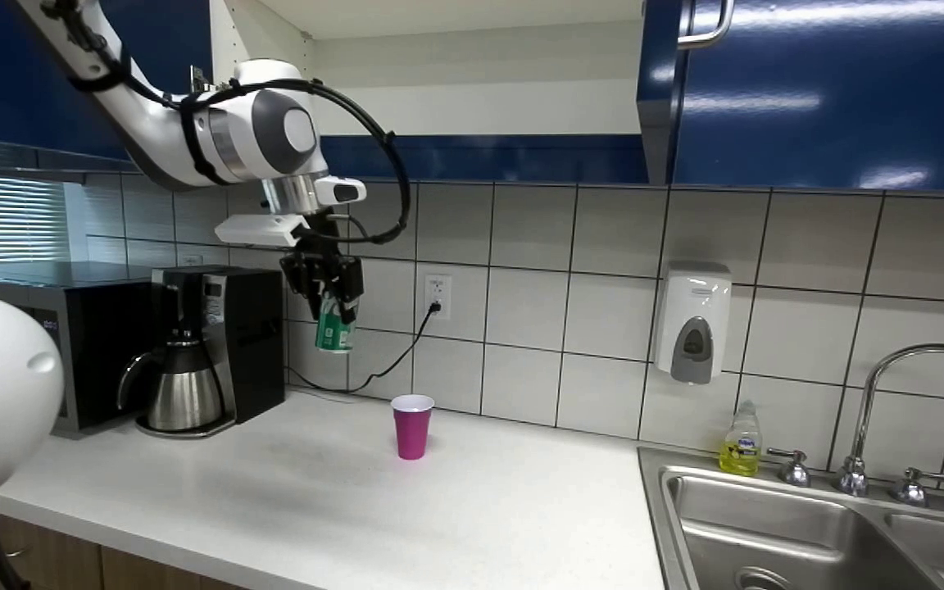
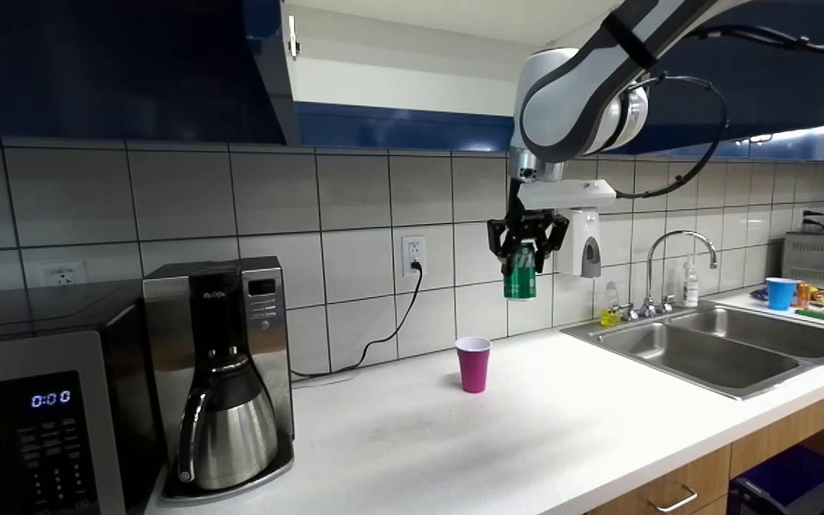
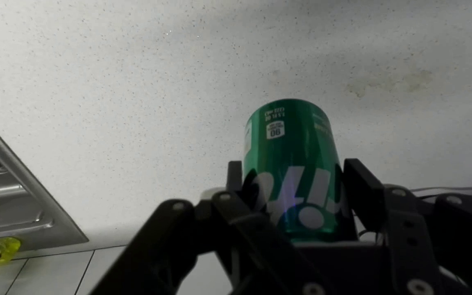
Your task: Pick up the sprite can and place it on the bottom shelf of the cabinet
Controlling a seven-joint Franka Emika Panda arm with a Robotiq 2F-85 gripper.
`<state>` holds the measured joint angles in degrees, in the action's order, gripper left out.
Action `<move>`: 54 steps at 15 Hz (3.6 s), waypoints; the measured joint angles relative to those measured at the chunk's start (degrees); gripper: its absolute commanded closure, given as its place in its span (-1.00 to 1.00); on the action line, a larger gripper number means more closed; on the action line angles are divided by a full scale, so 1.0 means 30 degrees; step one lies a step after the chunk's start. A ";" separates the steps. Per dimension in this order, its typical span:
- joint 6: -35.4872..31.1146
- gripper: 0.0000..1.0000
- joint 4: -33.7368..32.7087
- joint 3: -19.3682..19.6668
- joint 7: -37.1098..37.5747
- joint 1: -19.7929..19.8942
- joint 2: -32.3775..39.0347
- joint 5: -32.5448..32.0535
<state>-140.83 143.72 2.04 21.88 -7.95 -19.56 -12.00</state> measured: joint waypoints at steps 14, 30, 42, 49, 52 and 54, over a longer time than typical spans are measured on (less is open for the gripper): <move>0.5492 0.24 -0.2124 -0.1547 -0.1139 0.0568 -0.4568 0.2170; 0.9151 0.24 -0.8921 -0.2403 -0.1339 0.0581 -0.3372 0.2882; 1.0813 0.24 -1.5061 -0.2963 -0.1248 0.0711 0.0116 0.2855; 1.2016 0.24 -1.8145 -0.3077 -0.0871 0.0712 0.2082 0.2781; 1.2408 0.24 -1.9453 -0.3170 -0.0648 0.0711 0.3008 0.2702; 1.2737 0.24 -2.0354 -0.3257 -0.0483 0.0703 0.3609 0.2632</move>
<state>-102.62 82.66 -7.73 20.43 -5.84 -8.73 -4.11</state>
